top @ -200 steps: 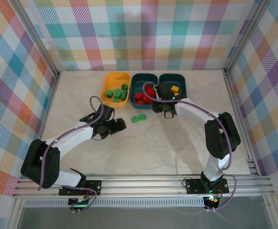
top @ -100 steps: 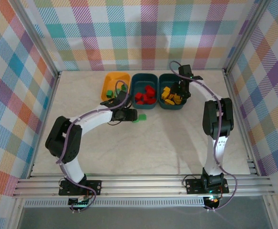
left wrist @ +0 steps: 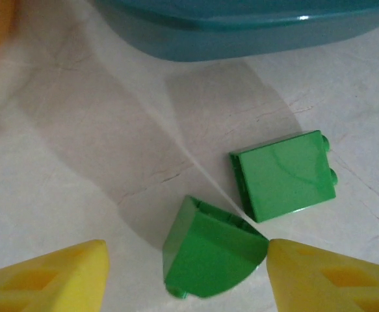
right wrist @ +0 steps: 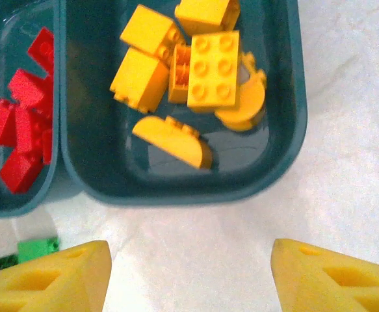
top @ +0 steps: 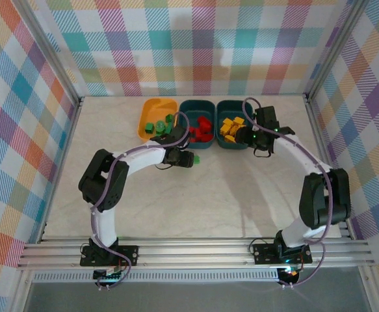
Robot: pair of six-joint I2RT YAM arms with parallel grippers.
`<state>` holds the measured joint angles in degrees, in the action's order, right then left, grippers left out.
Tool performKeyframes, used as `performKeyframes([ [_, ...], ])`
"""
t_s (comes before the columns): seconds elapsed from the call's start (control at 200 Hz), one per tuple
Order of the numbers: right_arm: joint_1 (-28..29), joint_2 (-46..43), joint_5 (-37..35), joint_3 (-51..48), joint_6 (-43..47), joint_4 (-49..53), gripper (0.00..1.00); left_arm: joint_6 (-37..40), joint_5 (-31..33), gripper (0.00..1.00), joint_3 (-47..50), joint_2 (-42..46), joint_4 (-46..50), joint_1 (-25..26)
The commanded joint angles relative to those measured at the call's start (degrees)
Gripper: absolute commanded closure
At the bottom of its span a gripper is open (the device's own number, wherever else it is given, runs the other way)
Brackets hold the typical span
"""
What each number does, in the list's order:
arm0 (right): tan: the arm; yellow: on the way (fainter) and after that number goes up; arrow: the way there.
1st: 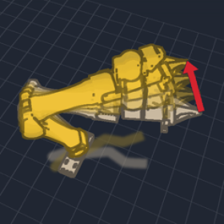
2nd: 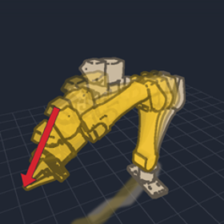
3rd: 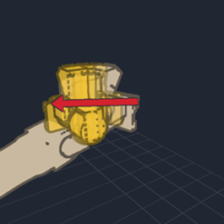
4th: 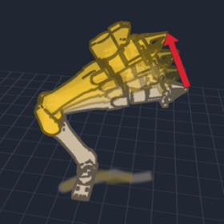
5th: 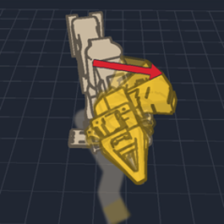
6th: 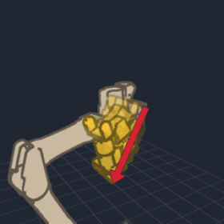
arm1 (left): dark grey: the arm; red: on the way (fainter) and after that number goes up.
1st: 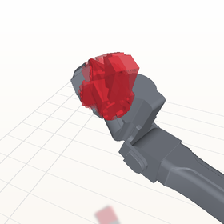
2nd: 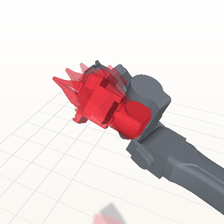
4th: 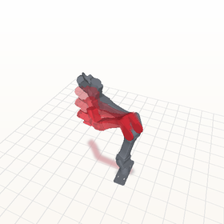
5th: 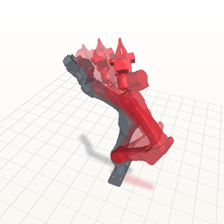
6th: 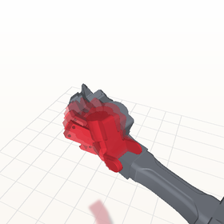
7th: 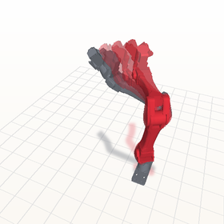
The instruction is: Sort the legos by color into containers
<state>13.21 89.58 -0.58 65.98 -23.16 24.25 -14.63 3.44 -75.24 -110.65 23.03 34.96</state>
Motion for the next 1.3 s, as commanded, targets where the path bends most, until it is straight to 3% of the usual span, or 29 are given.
performKeyframes([
  [0.0, 0.41, -4.63, 1.83, -3.94, -1.43, -1.47, 0.34, 2.26, 0.0, 0.37, -2.11, -2.88, -0.57, 0.55],
  [0.535, 0.63, -10.28, 0.72, -6.91, -0.62, 1.16, 0.34, 0.53, -0.64, 0.69, 1.77, -1.02, -2.29, 0.55],
  [0.89, 2.04, -10.6, 0.48, -6.91, -0.68, 1.53, 0.34, -1.94, 1.89, 0.71, 0.97, 6.05, 0.09, 0.01],
  [1.115, 3.68, -11.69, 1.64, -8.49, -2.07, 0.25, 0.34, -7.11, 1.74, 0.73, -13.68, 2.5, 6.59, -9.87],
  [1.295, 5.44, -13.82, 2.11, -11.68, -3.36, -0.23, 0.34, -10.99, -2.07, 0.73, -28.62, -8.33, 12.52, -19.53],
])
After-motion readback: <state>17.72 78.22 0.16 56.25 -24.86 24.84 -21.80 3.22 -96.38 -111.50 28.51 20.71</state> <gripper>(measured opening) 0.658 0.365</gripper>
